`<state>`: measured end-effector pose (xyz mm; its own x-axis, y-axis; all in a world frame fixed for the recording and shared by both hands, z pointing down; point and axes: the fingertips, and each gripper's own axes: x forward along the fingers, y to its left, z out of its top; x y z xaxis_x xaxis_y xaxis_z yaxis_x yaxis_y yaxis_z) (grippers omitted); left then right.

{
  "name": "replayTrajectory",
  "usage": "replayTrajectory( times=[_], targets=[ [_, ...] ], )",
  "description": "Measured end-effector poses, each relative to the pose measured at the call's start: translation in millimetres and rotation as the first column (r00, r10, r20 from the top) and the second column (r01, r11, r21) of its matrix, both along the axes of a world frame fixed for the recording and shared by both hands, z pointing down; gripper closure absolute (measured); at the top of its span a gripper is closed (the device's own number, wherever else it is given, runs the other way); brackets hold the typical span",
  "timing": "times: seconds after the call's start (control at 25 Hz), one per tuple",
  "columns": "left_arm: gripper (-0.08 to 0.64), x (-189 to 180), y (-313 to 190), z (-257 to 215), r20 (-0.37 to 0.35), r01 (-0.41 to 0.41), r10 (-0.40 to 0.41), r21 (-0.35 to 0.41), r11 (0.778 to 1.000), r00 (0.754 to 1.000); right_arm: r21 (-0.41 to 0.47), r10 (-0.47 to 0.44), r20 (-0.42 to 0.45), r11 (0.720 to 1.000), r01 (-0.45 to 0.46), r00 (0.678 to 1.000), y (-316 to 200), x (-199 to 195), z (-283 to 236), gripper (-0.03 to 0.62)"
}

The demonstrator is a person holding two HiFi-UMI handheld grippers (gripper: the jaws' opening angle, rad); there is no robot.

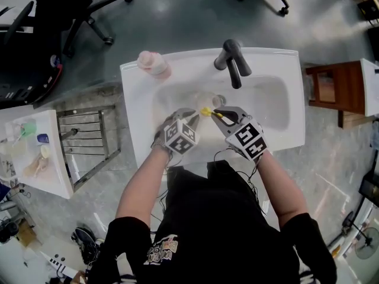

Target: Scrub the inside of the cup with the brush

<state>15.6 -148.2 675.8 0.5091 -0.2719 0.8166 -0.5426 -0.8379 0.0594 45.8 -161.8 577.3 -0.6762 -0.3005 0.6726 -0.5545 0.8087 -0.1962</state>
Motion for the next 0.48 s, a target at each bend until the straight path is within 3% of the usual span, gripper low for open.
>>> replayTrajectory(
  times=[0.48],
  targets=[
    [0.515,1.6,1.0,-0.6,-0.003,-0.017,0.017,0.01,1.0,1.0,0.086,0.049,0.026,0.995,-0.051,0.998,-29.6,-19.5,-7.0,0.554]
  ],
)
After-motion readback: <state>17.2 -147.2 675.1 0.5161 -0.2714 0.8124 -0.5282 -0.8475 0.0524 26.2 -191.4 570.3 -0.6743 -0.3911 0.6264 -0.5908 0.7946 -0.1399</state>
